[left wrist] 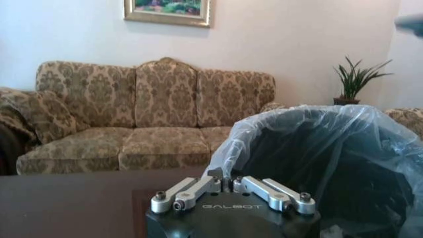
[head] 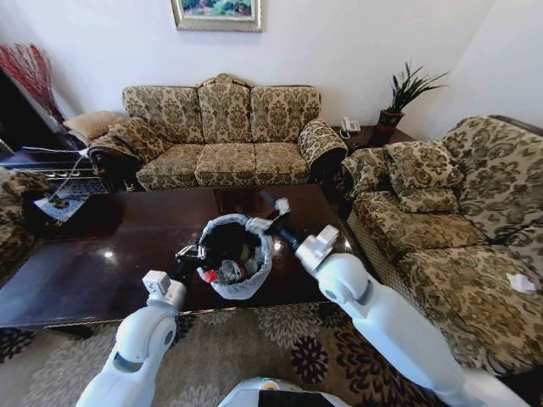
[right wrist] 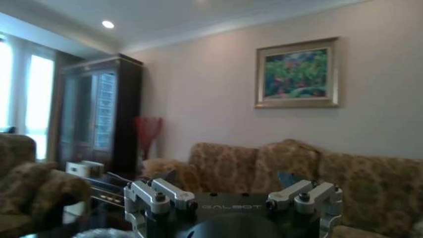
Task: Move to the front of the table and place the trash on the table into the trash bin.
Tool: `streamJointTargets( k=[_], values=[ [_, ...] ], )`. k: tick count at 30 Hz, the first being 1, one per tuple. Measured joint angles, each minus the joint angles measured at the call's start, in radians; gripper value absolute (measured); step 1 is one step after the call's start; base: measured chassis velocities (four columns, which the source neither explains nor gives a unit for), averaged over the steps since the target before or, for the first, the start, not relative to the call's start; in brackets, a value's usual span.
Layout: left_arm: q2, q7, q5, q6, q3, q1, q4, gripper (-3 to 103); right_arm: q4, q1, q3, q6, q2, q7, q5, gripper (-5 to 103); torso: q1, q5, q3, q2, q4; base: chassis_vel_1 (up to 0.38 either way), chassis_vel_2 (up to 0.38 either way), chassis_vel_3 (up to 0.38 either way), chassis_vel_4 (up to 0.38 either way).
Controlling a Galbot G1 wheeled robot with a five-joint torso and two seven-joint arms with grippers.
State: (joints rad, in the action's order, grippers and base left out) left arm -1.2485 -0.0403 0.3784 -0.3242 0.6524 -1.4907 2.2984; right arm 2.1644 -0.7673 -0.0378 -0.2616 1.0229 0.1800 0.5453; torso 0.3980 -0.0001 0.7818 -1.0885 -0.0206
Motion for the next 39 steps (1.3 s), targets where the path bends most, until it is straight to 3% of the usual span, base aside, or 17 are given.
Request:
streamJointTargets(
  k=[15, 25, 39],
  values=[
    [-0.052, -0.003, -0.035, 0.016, 0.028, -0.019, 0.036, 3, 0.04, -0.24, 0.203, 0.006, -0.029, -0.006, -0.101, 100, 0.0, 0.0002, 0.0, 0.0, 0.0001, 0.002, 0.002, -0.005, -0.004],
    [-0.053, -0.004, -0.032, 0.018, 0.02, -0.008, 0.032, 3, 0.061, -0.26, 0.203, 0.0, -0.026, -0.005, -0.143, 100, 0.0, 0.0002, 0.0, 0.0, -0.0001, 0.168, 0.103, -0.16, -0.106],
    [-0.053, -0.004, -0.031, 0.018, 0.02, -0.005, 0.035, 3, 0.058, -0.232, 0.179, -0.02, -0.024, -0.006, -0.153, 100, -0.001, 0.0006, 0.0, 0.0, 0.0003, 0.428, 0.158, -0.436, -0.151]
  ],
)
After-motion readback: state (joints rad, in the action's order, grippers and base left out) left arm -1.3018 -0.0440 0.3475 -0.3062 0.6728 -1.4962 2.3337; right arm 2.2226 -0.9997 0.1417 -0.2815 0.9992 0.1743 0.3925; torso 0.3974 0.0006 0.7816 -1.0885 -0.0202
